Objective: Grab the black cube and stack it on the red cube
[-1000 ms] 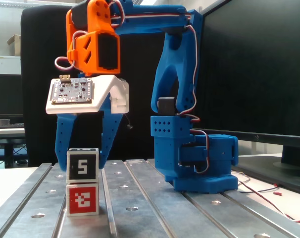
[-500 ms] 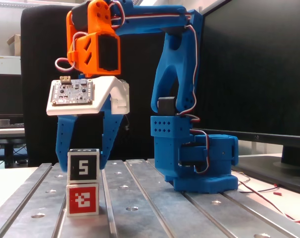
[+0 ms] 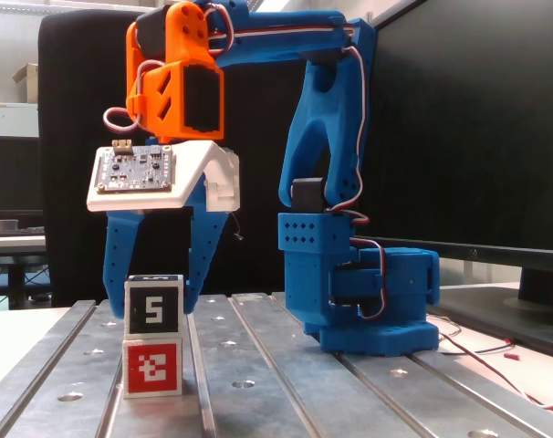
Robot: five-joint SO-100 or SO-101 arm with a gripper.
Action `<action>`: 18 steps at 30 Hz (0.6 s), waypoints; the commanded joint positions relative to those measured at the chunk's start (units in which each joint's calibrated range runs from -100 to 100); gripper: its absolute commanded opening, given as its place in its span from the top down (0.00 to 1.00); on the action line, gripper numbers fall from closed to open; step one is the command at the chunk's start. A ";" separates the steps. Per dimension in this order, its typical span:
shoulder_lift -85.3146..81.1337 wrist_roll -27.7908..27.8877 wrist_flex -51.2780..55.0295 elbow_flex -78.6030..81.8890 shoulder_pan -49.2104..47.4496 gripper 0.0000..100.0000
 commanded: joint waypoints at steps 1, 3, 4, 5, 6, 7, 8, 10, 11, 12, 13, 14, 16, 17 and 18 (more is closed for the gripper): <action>-0.06 -0.13 -0.56 0.09 -0.22 0.84; -0.06 -0.13 -0.56 0.09 -0.22 0.84; -0.06 -0.13 -0.56 0.00 -0.22 0.84; -0.06 -0.13 -0.56 0.00 -0.22 0.83; -0.06 -0.13 -0.56 0.00 -0.22 0.82; -0.06 -0.13 -0.56 0.00 -0.22 0.81; -0.06 -0.13 -0.56 0.00 -0.22 0.78; -0.06 -0.13 -0.47 0.09 -0.22 0.75; -0.06 -0.13 -0.47 0.00 -0.22 0.73; -0.06 -0.13 -0.47 -0.09 -0.22 0.72; -0.06 -0.13 -0.39 -0.27 -0.22 0.71; -0.06 -0.13 -0.30 -0.36 -0.22 0.71; -0.06 -0.13 0.13 -0.64 -0.22 0.70; -0.06 -0.13 0.21 -0.64 -0.15 0.69; -0.23 -0.13 0.30 -0.64 -0.15 0.69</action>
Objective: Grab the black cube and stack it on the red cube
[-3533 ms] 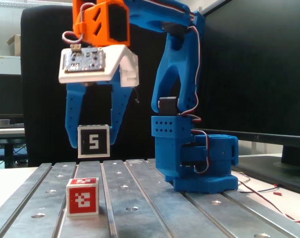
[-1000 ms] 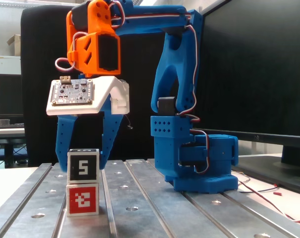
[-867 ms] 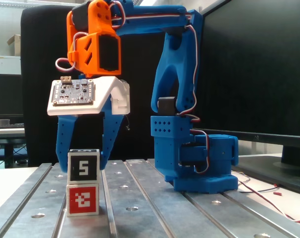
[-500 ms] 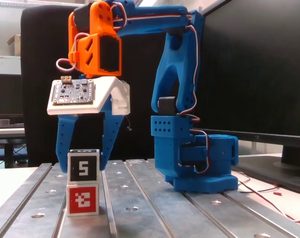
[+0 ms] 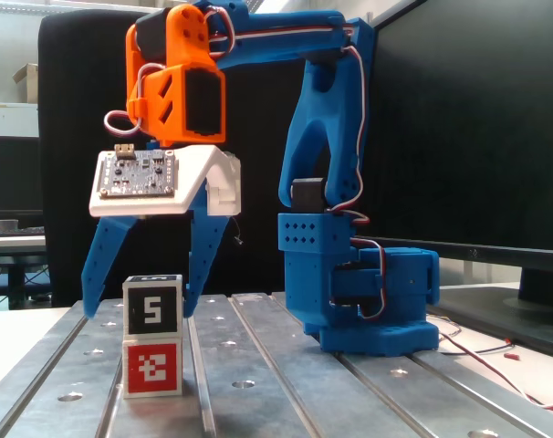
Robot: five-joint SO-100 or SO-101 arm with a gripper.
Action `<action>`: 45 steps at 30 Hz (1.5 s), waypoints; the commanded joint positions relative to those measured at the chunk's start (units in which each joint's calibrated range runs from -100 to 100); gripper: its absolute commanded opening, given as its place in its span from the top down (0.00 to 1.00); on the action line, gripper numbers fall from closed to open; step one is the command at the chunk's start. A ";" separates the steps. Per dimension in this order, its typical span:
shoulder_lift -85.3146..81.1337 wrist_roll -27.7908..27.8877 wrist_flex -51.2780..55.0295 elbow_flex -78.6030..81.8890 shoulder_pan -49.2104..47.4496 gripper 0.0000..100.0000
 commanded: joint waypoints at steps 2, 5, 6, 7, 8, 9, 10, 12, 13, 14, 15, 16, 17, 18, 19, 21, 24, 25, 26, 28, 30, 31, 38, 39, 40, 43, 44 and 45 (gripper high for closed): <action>-0.73 -0.08 1.32 -1.00 0.15 0.68; -0.90 -0.08 3.55 -2.17 0.22 0.67; -0.90 -0.03 4.83 -3.17 0.22 0.66; -0.73 -0.03 6.11 -4.34 0.29 0.66; -0.65 0.03 7.57 -5.61 0.37 0.66; -0.40 0.08 9.02 -6.97 0.37 0.66; -0.31 0.18 10.47 -8.41 0.44 0.67; -0.23 0.18 12.95 -10.86 0.44 0.67; -0.23 0.24 14.06 -11.94 0.59 0.67; -0.23 0.29 14.92 -12.94 0.66 0.67; -0.23 0.34 15.86 -13.84 0.74 0.67; -0.23 0.34 16.63 -14.75 0.74 0.67; -0.23 0.34 17.40 -15.65 0.81 0.67; -0.23 0.39 18.08 -16.38 0.81 0.67; -0.23 0.39 18.77 -17.19 0.89 0.67; -0.23 0.60 20.05 -18.91 0.96 0.67; -0.23 2.87 22.61 -21.62 2.36 0.67; -0.15 3.60 23.38 -22.62 3.25 0.67; -0.15 4.08 24.07 -23.70 4.21 0.67; -0.65 4.92 24.32 -24.61 5.98 0.68; -0.81 6.86 24.24 -25.06 8.27 0.72; -0.81 8.07 24.07 -25.24 9.52 0.76; -0.56 15.49 20.39 -24.43 18.68 0.86; -0.31 16.44 19.71 -24.43 20.30 0.87; -0.23 17.44 18.94 -24.34 21.56 0.88; -0.65 20.02 15.00 -21.98 24.66 0.92; -0.81 20.65 13.47 -20.63 25.40 0.93; -0.98 21.12 11.76 -19.36 25.91 0.94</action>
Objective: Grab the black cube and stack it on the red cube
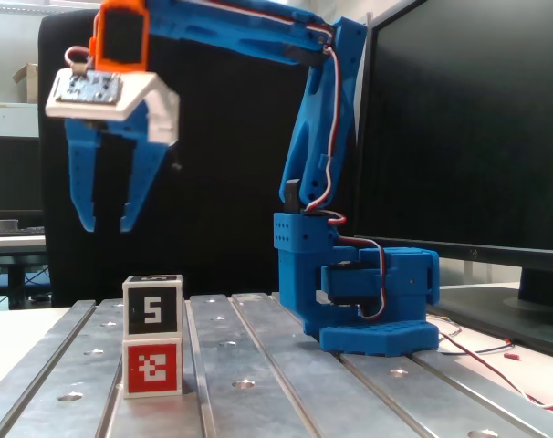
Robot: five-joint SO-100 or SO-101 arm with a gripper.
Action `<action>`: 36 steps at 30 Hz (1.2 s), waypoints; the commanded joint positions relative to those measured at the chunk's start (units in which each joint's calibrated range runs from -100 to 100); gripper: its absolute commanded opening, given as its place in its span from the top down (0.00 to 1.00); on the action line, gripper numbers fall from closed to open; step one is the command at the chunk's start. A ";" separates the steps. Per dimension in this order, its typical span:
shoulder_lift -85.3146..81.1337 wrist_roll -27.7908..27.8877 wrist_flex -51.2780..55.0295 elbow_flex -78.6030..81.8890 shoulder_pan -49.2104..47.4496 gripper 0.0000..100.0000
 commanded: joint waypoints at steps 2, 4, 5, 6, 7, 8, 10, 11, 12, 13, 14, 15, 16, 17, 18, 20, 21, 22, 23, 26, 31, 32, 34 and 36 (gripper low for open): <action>-0.98 2.33 -5.94 3.37 2.50 0.95; -0.98 3.12 -7.99 4.82 3.17 0.95; -0.98 3.44 -8.85 5.82 3.39 0.95; -1.06 3.49 -9.79 6.81 3.68 0.95; -1.06 3.49 -10.56 7.71 3.91 0.95; -1.31 3.49 -11.07 8.53 4.05 0.95; -3.24 3.49 -12.86 11.06 4.20 0.95; -4.66 3.49 -13.98 13.05 4.27 0.95; -6.24 3.49 -15.17 15.04 4.35 0.95; -8.00 3.49 -16.20 17.03 4.35 0.95; -9.75 3.49 -17.14 19.29 4.35 0.95; -11.59 3.49 -18.25 21.65 4.35 0.95; -13.51 3.49 -19.11 23.73 4.35 0.95; -15.35 3.49 -19.79 25.72 4.35 0.95; -17.44 3.49 -20.30 27.71 4.35 0.95; -21.87 3.28 -21.07 31.51 4.35 0.95; -23.95 3.33 -21.07 33.22 4.35 0.95; -26.13 3.39 -21.41 34.67 4.35 0.95; -28.22 3.39 -21.41 36.21 4.35 0.95; -33.98 3.44 -21.41 40.46 4.42 0.95; -43.92 3.12 -22.36 46.70 4.42 0.95; -45.84 3.12 -23.04 47.88 4.42 0.95; -49.35 3.12 -24.15 50.41 4.50 0.95; -52.53 3.12 -25.26 53.67 5.09 0.95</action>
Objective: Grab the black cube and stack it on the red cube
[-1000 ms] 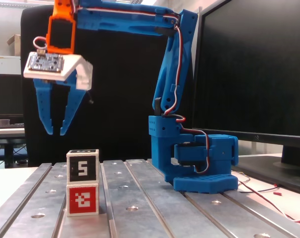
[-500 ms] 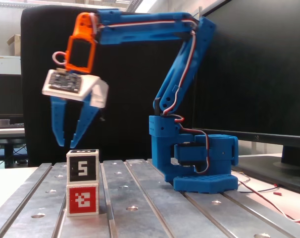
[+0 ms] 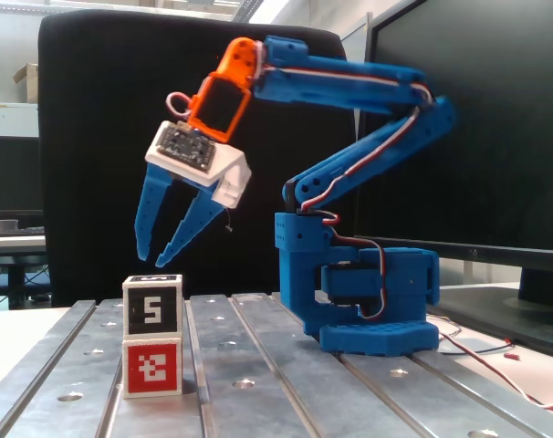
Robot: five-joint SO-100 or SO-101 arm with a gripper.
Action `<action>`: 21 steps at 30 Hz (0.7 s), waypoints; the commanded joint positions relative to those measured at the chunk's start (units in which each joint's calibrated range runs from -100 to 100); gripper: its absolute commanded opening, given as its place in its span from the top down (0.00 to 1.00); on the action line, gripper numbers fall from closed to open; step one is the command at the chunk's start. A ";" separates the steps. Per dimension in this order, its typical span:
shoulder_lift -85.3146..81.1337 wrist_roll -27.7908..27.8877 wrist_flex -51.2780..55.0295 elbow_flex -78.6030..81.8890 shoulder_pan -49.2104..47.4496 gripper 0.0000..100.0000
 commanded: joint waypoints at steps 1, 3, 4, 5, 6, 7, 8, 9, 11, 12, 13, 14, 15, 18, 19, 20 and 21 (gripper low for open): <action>-5.74 -0.13 -2.23 4.21 1.68 0.95; -8.67 0.13 -3.34 7.28 2.71 0.95; -10.17 0.13 -3.68 8.55 2.78 0.95; -11.59 0.13 -3.94 9.73 3.01 0.95; -13.09 0.13 -3.94 10.81 3.37 0.95; -14.60 0.13 -3.94 11.90 3.67 0.95; -16.19 0.13 -3.94 12.89 3.89 0.95; -17.77 0.08 -3.76 13.80 4.04 0.95; -21.28 -0.13 -3.59 15.97 4.11 0.95; -23.20 -0.13 -3.42 17.14 4.11 0.95; -25.21 -0.18 -3.17 18.32 4.11 0.95; -27.30 -0.18 -3.08 19.40 4.11 0.95; -29.39 -0.18 -2.91 20.67 4.11 0.95; -35.48 -0.24 -1.03 23.75 4.19 0.95; -37.57 -0.24 -0.17 24.56 4.70 0.95; -38.99 -0.24 0.51 25.28 5.37 0.95; -39.58 -0.18 0.77 25.65 5.88 0.95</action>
